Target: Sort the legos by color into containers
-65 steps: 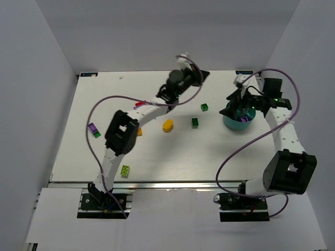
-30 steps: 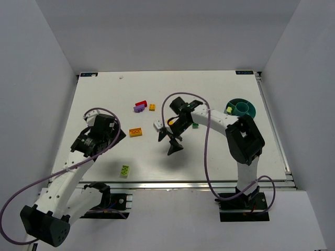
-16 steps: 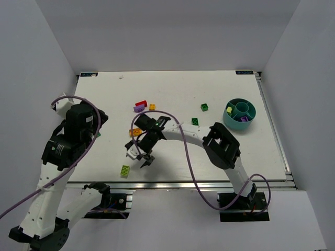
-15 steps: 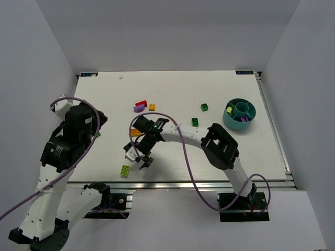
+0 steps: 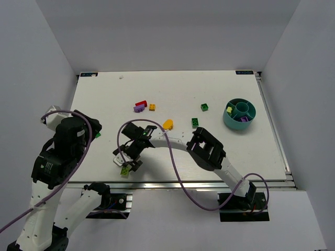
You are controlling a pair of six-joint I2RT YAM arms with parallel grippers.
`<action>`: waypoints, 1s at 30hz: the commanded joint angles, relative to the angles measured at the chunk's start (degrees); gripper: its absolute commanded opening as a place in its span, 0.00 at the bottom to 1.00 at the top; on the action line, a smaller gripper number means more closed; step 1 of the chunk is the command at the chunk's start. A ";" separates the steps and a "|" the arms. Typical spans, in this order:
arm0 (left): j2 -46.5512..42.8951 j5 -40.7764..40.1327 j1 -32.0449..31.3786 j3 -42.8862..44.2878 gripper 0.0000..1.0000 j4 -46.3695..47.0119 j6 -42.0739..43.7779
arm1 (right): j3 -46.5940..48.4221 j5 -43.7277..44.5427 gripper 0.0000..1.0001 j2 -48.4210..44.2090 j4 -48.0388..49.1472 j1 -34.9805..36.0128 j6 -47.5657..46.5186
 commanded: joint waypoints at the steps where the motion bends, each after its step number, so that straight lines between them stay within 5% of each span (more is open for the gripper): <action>1: 1.63 0.26 0.28 0.44 0.79 -0.48 -1.29 | 1.01 0.10 0.82 0.26 0.69 0.75 -2.67; 14: 1.99 2.36 0.28 -2.19 0.79 0.32 -2.25 | -2.60 -1.83 0.67 0.43 -4.24 1.99 -9.53; 26: 1.02 2.81 0.28 -4.91 0.79 3.90 -3.13 | -1.89 -0.78 0.03 -4.65 -9.25 -1.17 -4.71; 30: -0.56 3.24 0.28 -9.04 0.79 9.53 -3.31 | -8.03 -2.27 0.00 -17.28 -5.91 -8.80 7.57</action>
